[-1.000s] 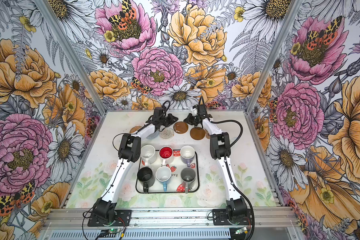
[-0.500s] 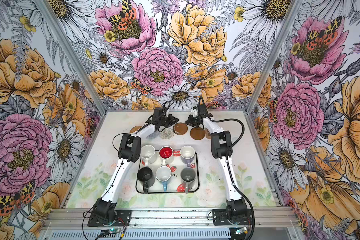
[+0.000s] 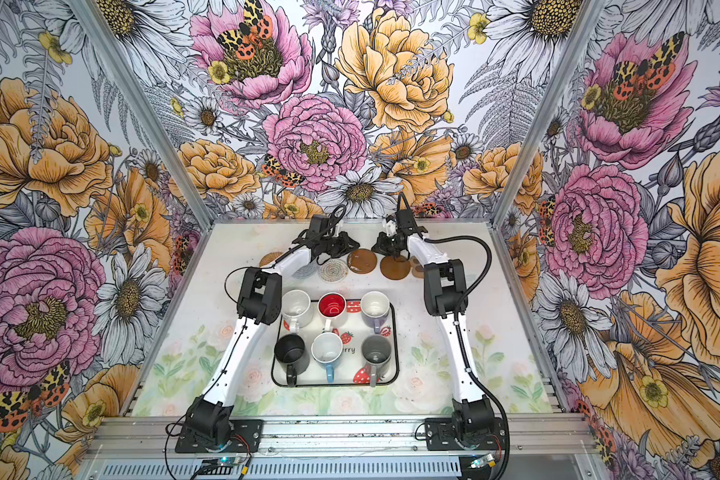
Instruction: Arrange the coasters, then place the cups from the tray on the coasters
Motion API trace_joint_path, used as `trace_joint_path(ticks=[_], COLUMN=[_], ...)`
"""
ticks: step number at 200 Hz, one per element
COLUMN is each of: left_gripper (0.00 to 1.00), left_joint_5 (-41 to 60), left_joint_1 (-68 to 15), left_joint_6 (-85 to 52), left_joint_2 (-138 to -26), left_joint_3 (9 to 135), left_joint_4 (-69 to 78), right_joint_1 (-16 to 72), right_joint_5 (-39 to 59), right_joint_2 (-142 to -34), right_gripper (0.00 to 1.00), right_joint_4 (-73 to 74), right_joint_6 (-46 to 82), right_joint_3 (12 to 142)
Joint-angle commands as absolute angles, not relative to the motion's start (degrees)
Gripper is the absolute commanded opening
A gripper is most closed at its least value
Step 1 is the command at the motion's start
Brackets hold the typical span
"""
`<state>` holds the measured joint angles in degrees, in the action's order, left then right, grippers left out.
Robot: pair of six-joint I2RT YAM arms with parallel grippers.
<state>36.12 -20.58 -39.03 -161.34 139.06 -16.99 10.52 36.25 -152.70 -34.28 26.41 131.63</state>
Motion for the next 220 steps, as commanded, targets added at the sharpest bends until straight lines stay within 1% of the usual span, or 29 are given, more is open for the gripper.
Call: trace_joint_path(ticks=[1,158,220], left_gripper=[0.13,0.12,0.13], left_joint_5=[37.98,37.92,38.06], left_joint_1=[-21.35,-21.45,-19.82], left_joint_6=[-36.5,-33.57,-32.98], left_joint_2=[-158.37,-156.98,-152.62], left_joint_3=[138.42,139.22,139.71], left_joint_4=[-19.5,-21.71,-21.73], right_joint_1=[10.46,10.44,10.23], right_joint_5=[35.42,36.38,36.42], right_joint_2=[-148.77,-145.4,-142.7], right_gripper=[0.0,0.0,0.0], right_joint_4=[-35.68,-36.54,-36.55], right_joint_6=[24.71,22.68,22.94], right_joint_3=[130.62,126.74,127.0])
